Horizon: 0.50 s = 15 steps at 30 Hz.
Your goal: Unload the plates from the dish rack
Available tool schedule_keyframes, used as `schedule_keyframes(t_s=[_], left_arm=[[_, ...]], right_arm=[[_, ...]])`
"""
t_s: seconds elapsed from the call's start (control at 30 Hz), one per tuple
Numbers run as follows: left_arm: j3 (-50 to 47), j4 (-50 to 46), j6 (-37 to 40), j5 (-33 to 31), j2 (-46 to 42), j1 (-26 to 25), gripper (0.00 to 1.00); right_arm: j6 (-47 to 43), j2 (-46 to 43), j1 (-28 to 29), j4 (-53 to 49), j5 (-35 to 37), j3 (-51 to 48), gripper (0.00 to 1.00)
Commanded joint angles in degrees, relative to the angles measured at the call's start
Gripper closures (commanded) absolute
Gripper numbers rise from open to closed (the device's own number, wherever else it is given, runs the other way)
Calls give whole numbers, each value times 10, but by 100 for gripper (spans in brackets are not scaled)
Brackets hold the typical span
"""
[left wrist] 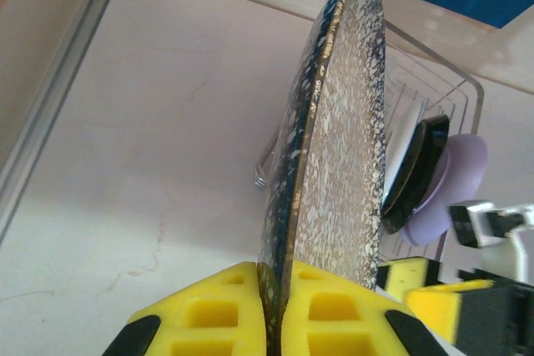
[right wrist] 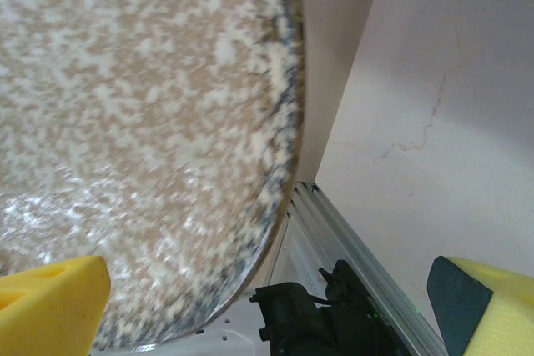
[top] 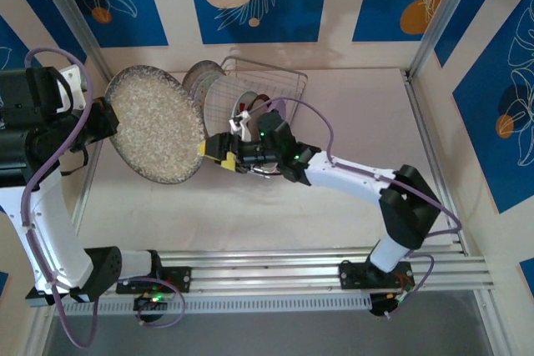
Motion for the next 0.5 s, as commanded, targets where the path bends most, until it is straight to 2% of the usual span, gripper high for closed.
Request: schedule_keyframes(t_s=[0.0, 0.2, 0.47], left_arm=[[25, 90, -51, 59, -27, 2, 100], [-8, 113, -73, 79, -37, 2, 100], [-43, 135, -86, 92, -48, 2, 100]], right_arm=[[30, 29, 6, 58, -39, 23, 1], [65, 59, 10, 119, -37, 36, 6], [148, 85, 8, 244, -31, 32, 20]])
